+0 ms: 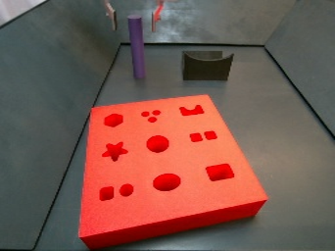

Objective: Pick up the round object. Move up. Move to above the board. Insert the round object.
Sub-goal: Pick up the round object.

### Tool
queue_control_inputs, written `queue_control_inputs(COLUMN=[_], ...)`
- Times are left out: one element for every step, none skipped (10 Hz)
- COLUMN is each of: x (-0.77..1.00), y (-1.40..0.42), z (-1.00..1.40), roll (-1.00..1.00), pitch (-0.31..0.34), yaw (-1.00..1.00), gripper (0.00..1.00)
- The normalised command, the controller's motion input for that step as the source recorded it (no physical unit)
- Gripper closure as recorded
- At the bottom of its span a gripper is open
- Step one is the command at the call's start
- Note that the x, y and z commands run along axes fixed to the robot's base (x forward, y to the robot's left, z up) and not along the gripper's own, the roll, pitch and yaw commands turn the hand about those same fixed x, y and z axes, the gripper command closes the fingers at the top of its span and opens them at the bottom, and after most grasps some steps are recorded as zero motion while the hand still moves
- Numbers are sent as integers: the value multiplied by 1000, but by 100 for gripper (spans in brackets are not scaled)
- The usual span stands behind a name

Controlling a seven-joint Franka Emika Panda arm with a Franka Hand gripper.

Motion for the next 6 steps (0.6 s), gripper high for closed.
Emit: queue_control_inputs(x=[0, 0, 0, 0, 0, 0], y=[0, -9, -29, 0, 0, 0], z=[-134, -43, -3, 0, 0, 0], roll=[-19, 0, 0, 0, 0, 0], pitch=[0, 0, 0, 0, 0, 0], yaw=[0, 0, 0, 0, 0, 0], gripper=[0, 0, 0, 0, 100, 100])
